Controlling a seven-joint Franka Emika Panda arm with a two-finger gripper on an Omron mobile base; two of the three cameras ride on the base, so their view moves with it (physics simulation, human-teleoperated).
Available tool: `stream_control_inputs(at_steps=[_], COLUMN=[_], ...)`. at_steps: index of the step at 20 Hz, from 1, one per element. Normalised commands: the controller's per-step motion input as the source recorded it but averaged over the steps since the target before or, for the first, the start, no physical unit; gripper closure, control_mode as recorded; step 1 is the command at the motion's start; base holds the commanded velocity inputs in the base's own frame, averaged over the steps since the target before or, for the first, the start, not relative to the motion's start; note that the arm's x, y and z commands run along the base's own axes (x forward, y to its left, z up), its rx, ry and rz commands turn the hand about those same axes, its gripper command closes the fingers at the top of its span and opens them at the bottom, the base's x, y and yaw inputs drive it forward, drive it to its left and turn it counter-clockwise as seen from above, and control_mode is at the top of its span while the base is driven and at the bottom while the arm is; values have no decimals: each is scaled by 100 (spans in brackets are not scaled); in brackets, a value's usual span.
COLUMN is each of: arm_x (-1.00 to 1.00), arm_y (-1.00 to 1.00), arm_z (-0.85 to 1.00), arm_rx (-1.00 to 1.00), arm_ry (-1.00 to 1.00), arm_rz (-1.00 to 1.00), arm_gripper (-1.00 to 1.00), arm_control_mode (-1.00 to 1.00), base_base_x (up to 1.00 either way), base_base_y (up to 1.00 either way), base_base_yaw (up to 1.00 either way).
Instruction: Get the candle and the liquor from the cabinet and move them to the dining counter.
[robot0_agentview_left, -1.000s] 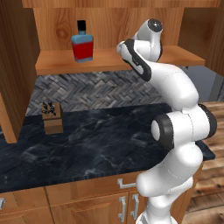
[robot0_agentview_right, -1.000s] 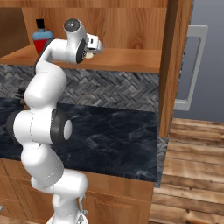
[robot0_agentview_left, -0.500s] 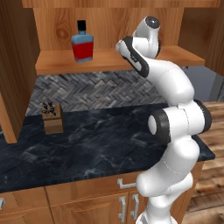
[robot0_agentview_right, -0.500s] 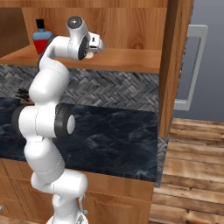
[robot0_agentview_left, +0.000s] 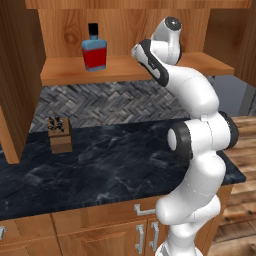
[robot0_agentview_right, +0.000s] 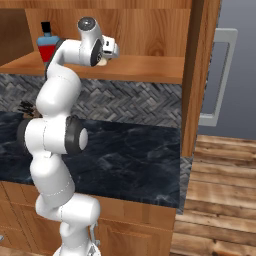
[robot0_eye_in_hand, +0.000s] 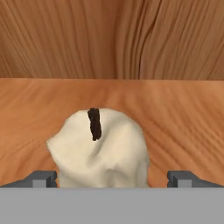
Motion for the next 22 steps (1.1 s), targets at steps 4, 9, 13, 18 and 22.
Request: stream_control_inputs(at_steps=[4,9,13,18,22], arm_x=[0,0,0,0,0], arm_y=[4,5,3,0,0], arm_z=[-7,-10,-11,-23,-15], arm_rx=[0,0,0,0,0], arm_ry=[2,3,2,0,0], arm_rz=[0,0,0,0,2], arm_gripper=[-100,100,100,100,100], arm_control_mode=[-100,-100,-100,-100,-100], base_base_x=[0,0,0,0,0], base_base_y=[0,0,0,0,0], base_base_yaw=[0,0,0,0,0])
